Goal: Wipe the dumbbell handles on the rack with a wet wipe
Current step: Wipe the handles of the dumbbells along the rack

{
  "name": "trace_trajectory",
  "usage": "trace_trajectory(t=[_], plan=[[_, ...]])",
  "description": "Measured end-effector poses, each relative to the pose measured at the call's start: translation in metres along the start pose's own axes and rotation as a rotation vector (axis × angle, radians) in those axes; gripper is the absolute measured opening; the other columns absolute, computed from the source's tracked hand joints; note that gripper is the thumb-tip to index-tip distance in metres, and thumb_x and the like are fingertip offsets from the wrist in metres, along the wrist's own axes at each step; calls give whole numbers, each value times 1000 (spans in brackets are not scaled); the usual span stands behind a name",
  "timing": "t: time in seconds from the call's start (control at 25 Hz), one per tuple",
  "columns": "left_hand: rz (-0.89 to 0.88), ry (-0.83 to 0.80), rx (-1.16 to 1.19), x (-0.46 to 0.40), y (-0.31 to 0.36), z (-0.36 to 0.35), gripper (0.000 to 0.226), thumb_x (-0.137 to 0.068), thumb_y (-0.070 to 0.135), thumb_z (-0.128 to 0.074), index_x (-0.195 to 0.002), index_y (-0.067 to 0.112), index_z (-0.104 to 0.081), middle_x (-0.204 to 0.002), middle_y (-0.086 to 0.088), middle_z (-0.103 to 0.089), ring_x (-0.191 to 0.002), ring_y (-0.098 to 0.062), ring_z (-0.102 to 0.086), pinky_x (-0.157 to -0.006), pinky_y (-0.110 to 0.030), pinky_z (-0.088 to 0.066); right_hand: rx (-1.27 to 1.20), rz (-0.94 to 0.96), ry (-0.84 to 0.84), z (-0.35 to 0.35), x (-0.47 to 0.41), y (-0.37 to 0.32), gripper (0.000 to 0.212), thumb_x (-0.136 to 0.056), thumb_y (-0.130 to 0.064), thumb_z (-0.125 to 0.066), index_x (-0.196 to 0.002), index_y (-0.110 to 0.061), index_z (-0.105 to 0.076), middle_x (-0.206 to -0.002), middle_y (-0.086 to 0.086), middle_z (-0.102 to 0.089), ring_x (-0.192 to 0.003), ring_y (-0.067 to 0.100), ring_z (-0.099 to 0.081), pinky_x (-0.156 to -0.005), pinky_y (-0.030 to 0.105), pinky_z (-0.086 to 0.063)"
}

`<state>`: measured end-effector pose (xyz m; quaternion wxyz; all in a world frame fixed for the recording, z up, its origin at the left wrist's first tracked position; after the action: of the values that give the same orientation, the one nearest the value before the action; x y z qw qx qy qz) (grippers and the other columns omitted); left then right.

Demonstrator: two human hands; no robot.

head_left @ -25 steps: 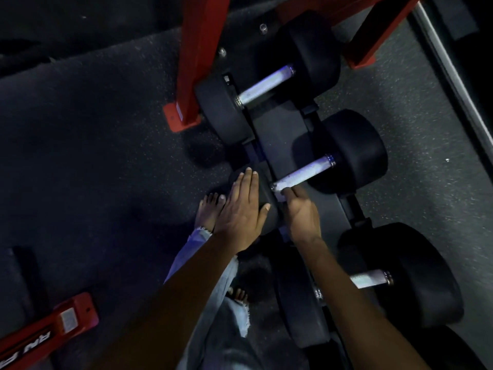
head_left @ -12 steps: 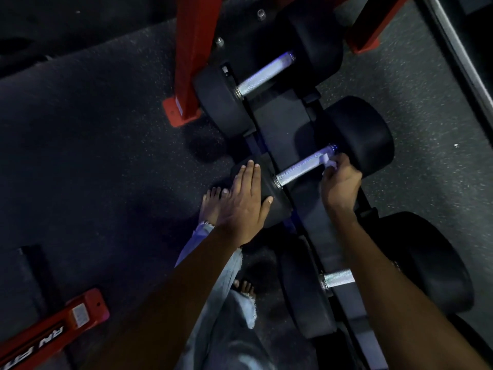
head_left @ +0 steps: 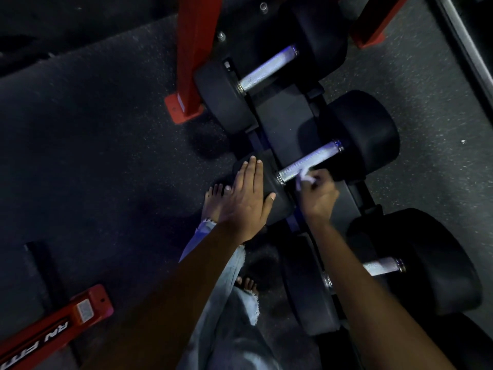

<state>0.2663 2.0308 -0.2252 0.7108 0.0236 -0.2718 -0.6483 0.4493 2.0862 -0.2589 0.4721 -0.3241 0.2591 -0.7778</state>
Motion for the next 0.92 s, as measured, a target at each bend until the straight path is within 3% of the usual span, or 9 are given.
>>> trace_trajectory(t=[0.08,0.2,0.28,0.4,0.48,0.68,0.84,0.92], plan=[[-4,11,4,-1,0,1,70,-98,45,-30,-151,8,-3,-159,-5,1,-146,-19,-2,-106,-47,-32,-239,-260,108,14,-23,27,25,-78,-8,-58,-102,-2,-63,-89,16,-67,-83,30,-63,-78,36,-47],[-17,6,0,-1,0,-1,70,-99,45,-30,-151,8,-2,-159,-5,2,-146,-18,-1,-107,-46,-32,-706,-615,-128,-18,-38,39,37,-75,3,-45,-109,-9,-55,-85,3,-60,-80,18,-60,-70,32,-50],[-20,8,6,-1,0,-1,70,-98,45,-31,-151,8,-2,-159,-5,2,-146,-18,-1,-107,-46,-32,-1053,-695,-227,-36,-37,23,44,-62,-1,-40,-100,-13,-59,-83,2,-69,-87,16,-61,-70,30,-47],[-32,18,13,-2,0,-2,70,-98,44,-32,-150,8,-3,-159,-6,1,-146,-19,-1,-107,-46,-31,-1330,-655,-270,-44,-35,12,46,-65,-22,-35,-97,-8,-65,-91,11,-72,-95,22,-65,-94,35,-43],[-47,42,20,-3,-1,-2,70,-97,44,-32,-150,7,-6,-159,-7,-2,-146,-20,-4,-106,-45,-33,-1382,-646,-274,-53,-32,16,55,-67,-34,-33,-100,-4,-65,-94,16,-70,-95,27,-66,-98,37,-40],[-77,80,41,-4,-3,-4,71,-94,45,-32,-149,4,-14,-158,-11,-11,-145,-23,-11,-102,-46,-38,-1452,-626,-380,-86,-19,8,64,-70,-51,-31,-91,-3,-67,-77,13,-63,-80,28,-60,-82,39,-41],[-73,79,33,-3,-3,-5,70,-95,45,-31,-149,3,-14,-158,-12,-11,-145,-24,-12,-101,-45,-39,-1281,-609,-424,-88,-8,14,65,-82,-55,-29,-99,-3,-62,-84,17,-64,-82,28,-60,-82,34,-45],[-75,62,27,-3,-2,-5,70,-96,44,-31,-150,4,-12,-158,-11,-8,-145,-23,-9,-103,-44,-37,-1140,-579,-419,-86,-5,16,54,-86,-49,-34,-101,-5,-61,-84,13,-64,-79,24,-62,-77,31,-48]])
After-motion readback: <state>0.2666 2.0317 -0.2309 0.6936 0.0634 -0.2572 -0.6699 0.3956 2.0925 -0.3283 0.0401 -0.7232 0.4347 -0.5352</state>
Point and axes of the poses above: each hand's wrist, its own x-axis away from the middle knuckle, its own z-axis out of the back of the hand, y = z × x, the point moved 10 cm from there along -x, towards the middle knuckle
